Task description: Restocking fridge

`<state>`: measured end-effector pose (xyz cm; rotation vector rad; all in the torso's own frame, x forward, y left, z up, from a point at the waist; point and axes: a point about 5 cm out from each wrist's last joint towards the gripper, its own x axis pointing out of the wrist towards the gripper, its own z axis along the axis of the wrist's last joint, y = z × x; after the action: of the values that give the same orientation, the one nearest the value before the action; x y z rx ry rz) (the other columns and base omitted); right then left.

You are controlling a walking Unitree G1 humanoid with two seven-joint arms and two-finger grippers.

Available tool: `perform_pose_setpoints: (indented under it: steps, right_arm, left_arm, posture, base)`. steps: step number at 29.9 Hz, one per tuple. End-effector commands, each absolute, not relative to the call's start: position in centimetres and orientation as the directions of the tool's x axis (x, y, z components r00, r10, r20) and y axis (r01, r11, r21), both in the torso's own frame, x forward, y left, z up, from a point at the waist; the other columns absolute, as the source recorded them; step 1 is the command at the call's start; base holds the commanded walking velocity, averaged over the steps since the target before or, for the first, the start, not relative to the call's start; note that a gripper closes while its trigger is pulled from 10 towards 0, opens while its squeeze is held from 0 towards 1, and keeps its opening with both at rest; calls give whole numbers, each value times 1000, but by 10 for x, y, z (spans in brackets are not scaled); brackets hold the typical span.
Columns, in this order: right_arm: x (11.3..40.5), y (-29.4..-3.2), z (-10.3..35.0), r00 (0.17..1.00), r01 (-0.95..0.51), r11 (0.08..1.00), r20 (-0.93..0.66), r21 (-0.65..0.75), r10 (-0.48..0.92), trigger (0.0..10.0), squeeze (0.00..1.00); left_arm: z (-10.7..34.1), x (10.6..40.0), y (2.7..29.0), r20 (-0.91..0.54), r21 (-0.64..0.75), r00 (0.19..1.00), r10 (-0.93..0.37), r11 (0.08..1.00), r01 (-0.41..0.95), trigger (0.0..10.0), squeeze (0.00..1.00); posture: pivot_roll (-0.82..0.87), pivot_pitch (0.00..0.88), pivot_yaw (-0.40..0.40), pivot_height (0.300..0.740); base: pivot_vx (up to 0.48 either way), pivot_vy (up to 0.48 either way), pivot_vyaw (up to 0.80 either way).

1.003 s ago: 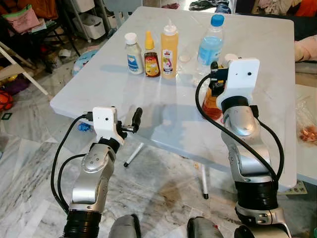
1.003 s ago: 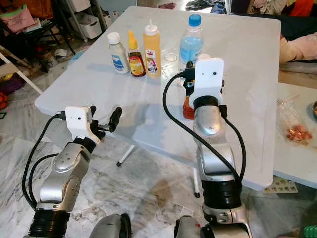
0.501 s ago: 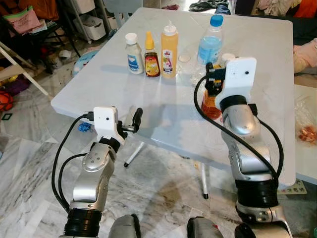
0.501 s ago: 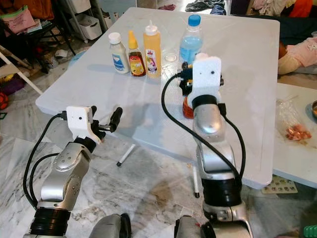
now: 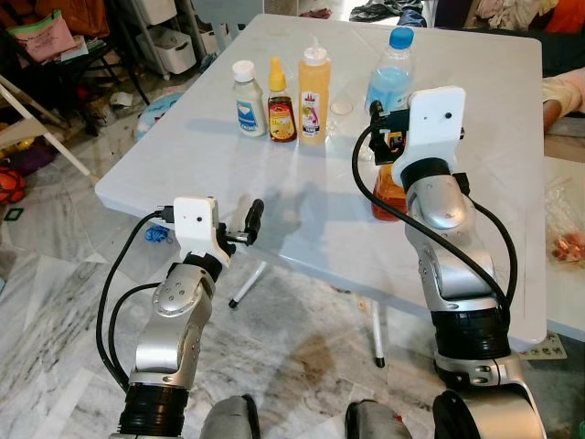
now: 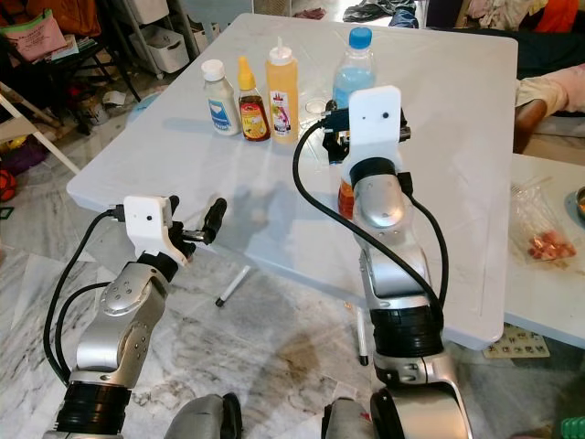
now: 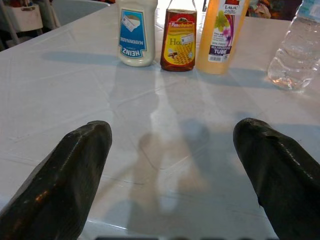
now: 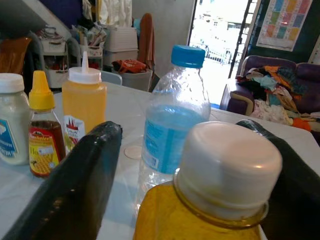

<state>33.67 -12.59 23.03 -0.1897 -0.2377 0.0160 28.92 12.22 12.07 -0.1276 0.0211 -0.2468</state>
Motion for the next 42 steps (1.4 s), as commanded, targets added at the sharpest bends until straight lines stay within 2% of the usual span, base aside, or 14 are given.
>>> perform_pose_setpoints:
  steps: [1, 25, 35, 37, 39, 40, 41, 42]
  right_arm:
    - [339, -123, 235, 967, 1, 985, 249, -171, 43, 0, 0]
    - [334, -134, 223, 985, 33, 992, 171, -121, -12, 0, 0]
    - [330, -137, 208, 994, 32, 995, 104, -90, -23, 0, 0]
    - [330, -139, 206, 995, 30, 996, 96, -87, -21, 314, 0]
    - [331, -136, 210, 993, 1, 996, 117, -86, 9, 7843, 0]
    - [331, -134, 212, 991, -18, 996, 132, -86, 30, 7843, 0]
    - [331, -128, 218, 983, -66, 995, 167, -80, 78, 10000, 0]
    - [330, -124, 221, 978, -87, 993, 182, -75, 100, 10000, 0]
  left_arm:
    - [119, 290, 123, -14, -121, 969, -246, 962, 243, 10000, 0]
    - [113, 288, 126, -54, -108, 968, -244, 965, 237, 10000, 0]
    - [108, 284, 137, -108, -79, 979, -175, 983, 167, 10000, 0]
    - [111, 286, 138, -102, -85, 984, -149, 986, 141, 10000, 0]
    - [115, 289, 139, -89, -85, 988, -129, 989, 122, 10000, 0]
    - [117, 291, 139, -83, -86, 989, -125, 989, 117, 10000, 0]
    - [120, 293, 140, -71, -87, 991, -110, 991, 104, 10000, 0]
    - [121, 293, 140, -66, -86, 993, -102, 992, 96, 10000, 0]
  posture:
    - [-42, 69, 69, 740]
    - [-31, 35, 64, 740]
    - [1, 19, 51, 740]
    - [4, 22, 46, 740]
    - [10, 23, 39, 740]
    - [13, 17, 34, 740]
    - [14, 16, 31, 740]
    - [14, 16, 31, 740]
  base:
    - [0, 0, 0]
    - [0, 0, 0]
    - [0, 0, 0]
    - [0, 0, 0]
    - [0, 0, 0]
    - [0, 0, 0]
    - [0, 0, 0]
    - [0, 0, 0]
